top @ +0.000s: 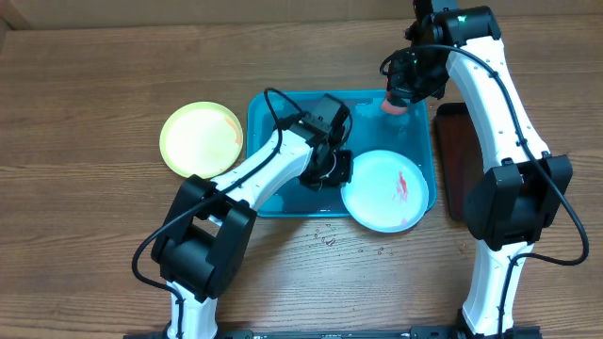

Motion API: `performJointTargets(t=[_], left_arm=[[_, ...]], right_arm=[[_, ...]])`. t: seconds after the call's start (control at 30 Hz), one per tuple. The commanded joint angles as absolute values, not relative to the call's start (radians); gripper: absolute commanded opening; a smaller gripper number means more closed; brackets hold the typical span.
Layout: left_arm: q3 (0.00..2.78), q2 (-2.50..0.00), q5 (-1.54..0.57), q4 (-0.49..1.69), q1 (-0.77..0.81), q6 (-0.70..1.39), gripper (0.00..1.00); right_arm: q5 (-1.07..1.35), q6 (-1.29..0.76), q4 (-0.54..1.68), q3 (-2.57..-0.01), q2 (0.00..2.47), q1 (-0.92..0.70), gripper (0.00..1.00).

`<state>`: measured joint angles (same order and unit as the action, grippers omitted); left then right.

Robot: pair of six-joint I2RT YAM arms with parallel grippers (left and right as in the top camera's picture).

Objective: Clean dirty plates on tray and stack at the side
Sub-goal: 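Grip the white plate rim with the left gripper and drag it left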

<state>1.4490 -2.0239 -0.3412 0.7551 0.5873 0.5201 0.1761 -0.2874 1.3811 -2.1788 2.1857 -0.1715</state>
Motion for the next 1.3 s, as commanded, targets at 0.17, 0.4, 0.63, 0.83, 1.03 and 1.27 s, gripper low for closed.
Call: performJointTargets(t=[0.17,0.4,0.63,0.83,1.03,1.27], left_arm=[[1.552,-2.039,-0.094,0.78,0.537,0.455,0.04],[1.548,-2.04,0.06,0.796,0.448,0.38,0.04],[1.532,-2.04,0.085,0.78,0.404,0.369,0.31],[1.532,-2.04,0.003,0.804,0.407,0.351,0.61],[1.517,-2.04,-0.05,0.864,0.377,0.52,0.64],[1.481,-2.04,-0.018,0.796,0.347,0.554,0.57]], right_arm=[[0.174,-0.284,1.38,-2.183,2.16,-0.168,0.04],[0.181,-0.284,1.375,-2.172,2.161,-0.174,0.04],[0.181,-0.284,1.375,-2.165,2.161,-0.187,0.04],[0.181,-0.284,1.374,-2.165,2.161,-0.204,0.04],[0.18,-0.284,1.354,-2.165,2.162,-0.241,0.04],[0.18,-0.284,1.317,-2.165,2.162,-0.271,0.04]])
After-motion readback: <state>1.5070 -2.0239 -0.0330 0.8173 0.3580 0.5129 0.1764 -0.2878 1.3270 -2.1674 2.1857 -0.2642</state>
